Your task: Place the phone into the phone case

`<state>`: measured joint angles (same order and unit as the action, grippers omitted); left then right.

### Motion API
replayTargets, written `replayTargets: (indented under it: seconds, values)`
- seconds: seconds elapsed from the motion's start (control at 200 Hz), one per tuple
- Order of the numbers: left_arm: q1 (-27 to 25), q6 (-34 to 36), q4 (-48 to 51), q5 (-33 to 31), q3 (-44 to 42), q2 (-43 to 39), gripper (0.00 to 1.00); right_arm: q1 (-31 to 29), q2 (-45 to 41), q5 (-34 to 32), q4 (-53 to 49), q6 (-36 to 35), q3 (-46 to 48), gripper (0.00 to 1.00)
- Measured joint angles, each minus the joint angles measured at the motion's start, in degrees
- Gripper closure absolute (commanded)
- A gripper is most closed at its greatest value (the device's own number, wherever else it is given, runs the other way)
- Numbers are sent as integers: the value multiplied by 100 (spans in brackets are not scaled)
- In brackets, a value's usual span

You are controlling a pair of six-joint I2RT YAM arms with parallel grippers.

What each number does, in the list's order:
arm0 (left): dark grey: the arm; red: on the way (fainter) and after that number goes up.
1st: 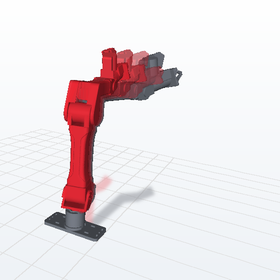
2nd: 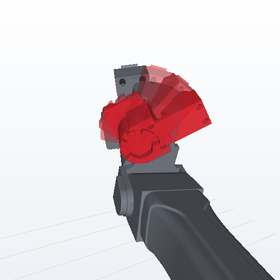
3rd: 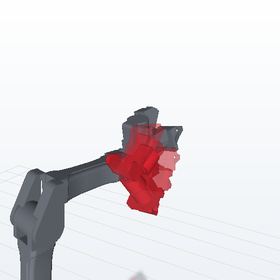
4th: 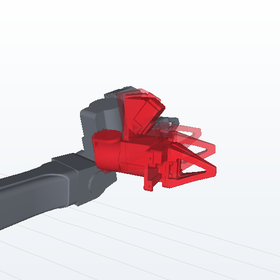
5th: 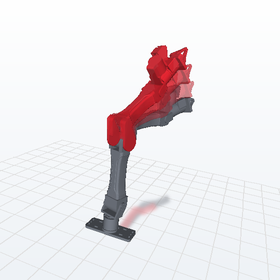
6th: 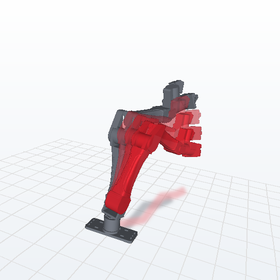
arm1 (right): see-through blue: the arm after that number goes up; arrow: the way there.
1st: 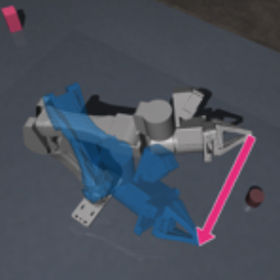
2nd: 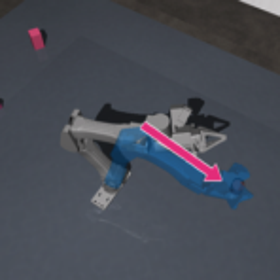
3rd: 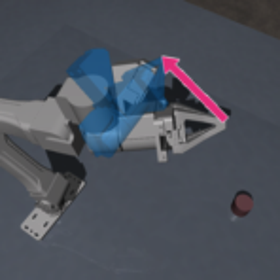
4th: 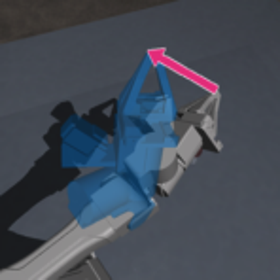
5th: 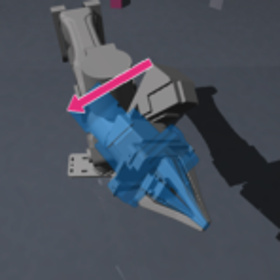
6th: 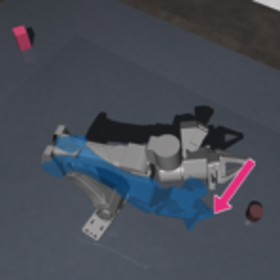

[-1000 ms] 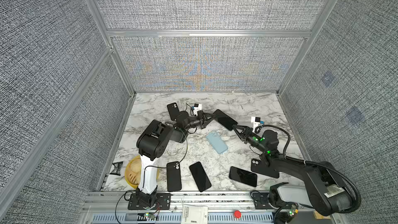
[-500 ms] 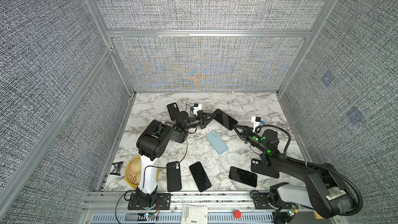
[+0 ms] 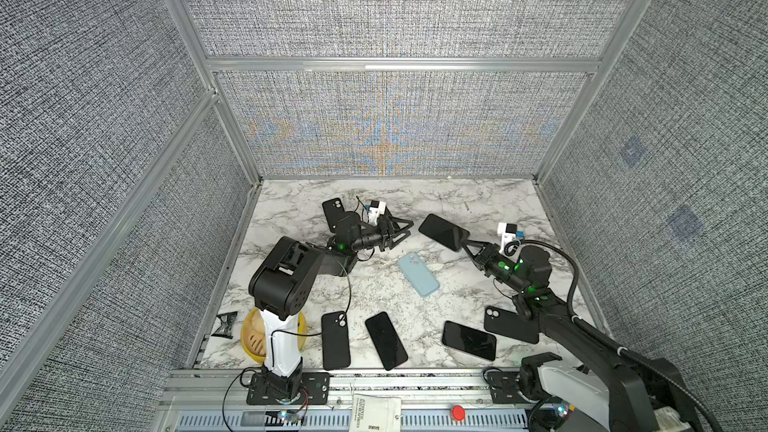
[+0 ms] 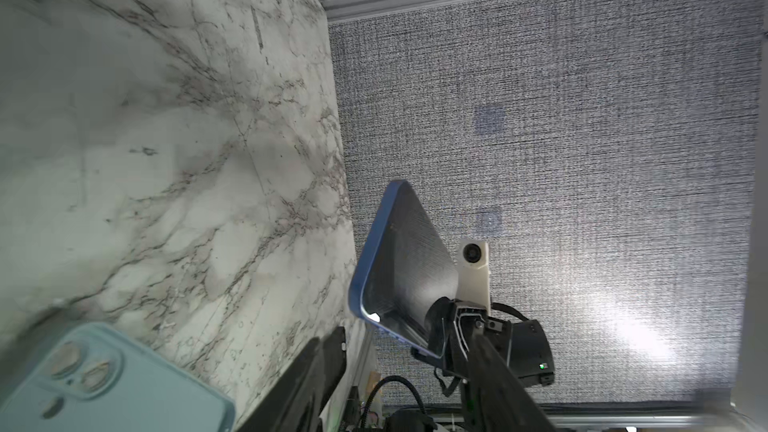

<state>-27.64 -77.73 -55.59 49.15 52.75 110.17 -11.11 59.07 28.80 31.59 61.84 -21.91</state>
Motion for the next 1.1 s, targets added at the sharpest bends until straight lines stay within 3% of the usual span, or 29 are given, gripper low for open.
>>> replayTargets:
  seconds: [0.14, 0.305, 0.49, 0.725, 1.1]
  values:
    - [-94, 1624, 2441, -280, 697, -374, 39, 216, -293, 107, -896, -413, -175, 99]
    - [-466, 3875, 5635, -1257, 1987, -289, 38, 400, -507, 299, -1740, -951, -323, 100]
    - [-557, 5202, 7834, -2138, 2717, 251, 41, 522, -616, 520, -2422, -1478, -428, 100]
    - [-796, 6098, 9044, -2872, 3440, 778, 43, 658, -601, 734, -2796, -1827, -455, 100]
    - [-1226, 6618, 9372, -3884, 4120, 1320, 51, 822, -415, 1064, -2699, -1862, -433, 100]
